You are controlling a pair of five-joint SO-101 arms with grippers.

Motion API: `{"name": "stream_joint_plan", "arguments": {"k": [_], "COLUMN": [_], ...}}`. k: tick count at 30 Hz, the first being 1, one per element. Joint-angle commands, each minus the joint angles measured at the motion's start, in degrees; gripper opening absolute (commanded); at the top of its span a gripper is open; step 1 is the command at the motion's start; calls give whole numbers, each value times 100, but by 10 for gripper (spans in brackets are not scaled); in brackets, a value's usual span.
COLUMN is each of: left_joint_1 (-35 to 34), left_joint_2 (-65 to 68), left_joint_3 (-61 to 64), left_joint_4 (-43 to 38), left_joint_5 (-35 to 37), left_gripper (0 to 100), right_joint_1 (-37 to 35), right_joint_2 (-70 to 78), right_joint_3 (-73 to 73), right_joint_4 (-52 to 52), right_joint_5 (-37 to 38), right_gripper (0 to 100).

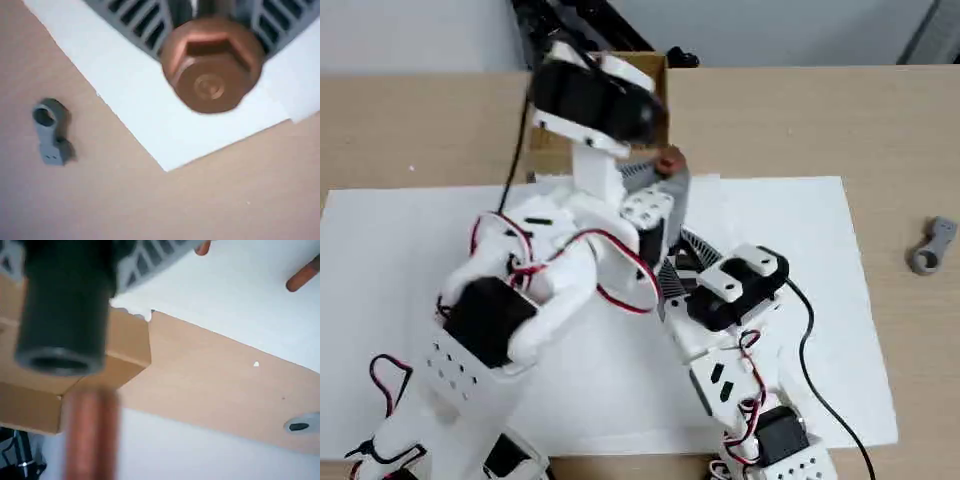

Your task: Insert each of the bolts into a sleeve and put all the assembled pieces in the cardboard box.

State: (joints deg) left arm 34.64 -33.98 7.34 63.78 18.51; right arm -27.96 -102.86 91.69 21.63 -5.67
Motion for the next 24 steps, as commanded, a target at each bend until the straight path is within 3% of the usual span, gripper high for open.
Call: {"name": "stream_joint_plan", "arguments": {"k": [1,24], "left_joint_1": [-18,-299], "left_joint_2": [-229,-193], "left_joint_3": [48,690], "left_joint_4": [-352,-1125], "left_joint_5": [18,44], "left_gripper": [5,5], "right_joint_1": [-48,-48], "right_joint_2": [-57,-57], "right_joint_3": [-35,-44], "right_joint_4": [-136,-127], "right_joint_5": [-70,-79], "right_gripper": [5,5]}}
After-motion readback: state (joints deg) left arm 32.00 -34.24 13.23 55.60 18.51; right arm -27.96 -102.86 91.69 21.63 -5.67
